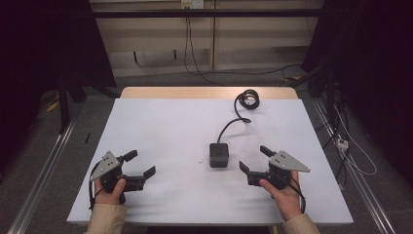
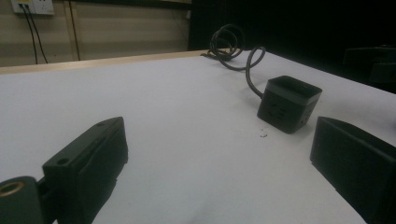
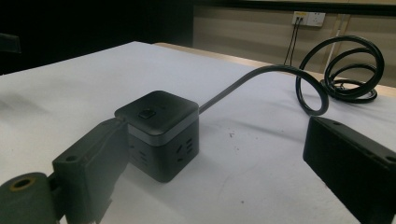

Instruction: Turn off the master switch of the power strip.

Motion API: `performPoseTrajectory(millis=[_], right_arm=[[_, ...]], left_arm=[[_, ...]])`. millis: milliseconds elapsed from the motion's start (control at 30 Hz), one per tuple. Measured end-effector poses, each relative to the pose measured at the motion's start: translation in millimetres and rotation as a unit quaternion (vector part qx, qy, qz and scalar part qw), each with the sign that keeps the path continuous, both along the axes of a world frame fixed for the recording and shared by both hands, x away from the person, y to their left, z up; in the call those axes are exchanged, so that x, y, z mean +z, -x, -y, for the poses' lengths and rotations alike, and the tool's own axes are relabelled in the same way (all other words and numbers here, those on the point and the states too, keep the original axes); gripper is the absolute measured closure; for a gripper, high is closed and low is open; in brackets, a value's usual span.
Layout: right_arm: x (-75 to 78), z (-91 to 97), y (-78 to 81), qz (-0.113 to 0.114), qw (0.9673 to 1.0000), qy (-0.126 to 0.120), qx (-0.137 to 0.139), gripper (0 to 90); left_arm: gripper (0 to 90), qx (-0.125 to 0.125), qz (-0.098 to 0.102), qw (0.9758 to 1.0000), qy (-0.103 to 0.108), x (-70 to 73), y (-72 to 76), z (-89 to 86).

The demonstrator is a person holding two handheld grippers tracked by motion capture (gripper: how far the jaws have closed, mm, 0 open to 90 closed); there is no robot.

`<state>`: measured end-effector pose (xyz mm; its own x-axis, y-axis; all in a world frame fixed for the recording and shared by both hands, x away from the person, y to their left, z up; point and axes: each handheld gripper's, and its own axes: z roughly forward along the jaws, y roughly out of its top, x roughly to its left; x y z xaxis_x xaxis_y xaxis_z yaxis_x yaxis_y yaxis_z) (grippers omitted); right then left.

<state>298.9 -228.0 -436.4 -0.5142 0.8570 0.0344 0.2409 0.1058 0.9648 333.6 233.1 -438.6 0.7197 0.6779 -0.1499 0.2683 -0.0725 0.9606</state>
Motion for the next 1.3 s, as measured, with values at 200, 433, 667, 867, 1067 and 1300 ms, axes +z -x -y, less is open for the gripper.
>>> performPoseTrajectory(millis=[200, 433, 667, 867, 1067, 1300], right_arm=[[0.8, -2.7, -2.4, 0.001, 1.0, -0.001, 0.001, 7.2], [1.8, -4.0, -4.8, 0.0, 1.0, -0.002, 0.001, 7.3], [2.1, -6.3, -7.9, -0.001, 1.0, -0.003, 0.002, 7.3], [2.5, -8.7, -10.2, -0.002, 1.0, -0.005, 0.004, 7.3], [3.3, -11.2, -12.2, -0.002, 1.0, -0.005, 0.005, 7.3], [3.4, -14.3, -15.3, -0.003, 1.0, -0.005, 0.008, 7.4]], left_arm=[[3.8, 0.0, 0.0, 1.0, -0.001, 0.2, 0.3, 0.0], [3.8, 0.0, 0.0, 1.0, -0.001, 0.0, 0.1, 0.3], [3.8, -0.002, -0.001, 1.0, -0.004, -0.1, 0.1, 0.5], [3.8, -0.001, -0.001, 1.0, -0.003, -0.1, 0.3, 0.5], [3.8, -0.002, 0.0, 1.0, -0.002, -0.2, 0.2, 0.7], [3.8, -0.003, 0.001, 1.0, -0.002, -0.1, 0.3, 0.8]])
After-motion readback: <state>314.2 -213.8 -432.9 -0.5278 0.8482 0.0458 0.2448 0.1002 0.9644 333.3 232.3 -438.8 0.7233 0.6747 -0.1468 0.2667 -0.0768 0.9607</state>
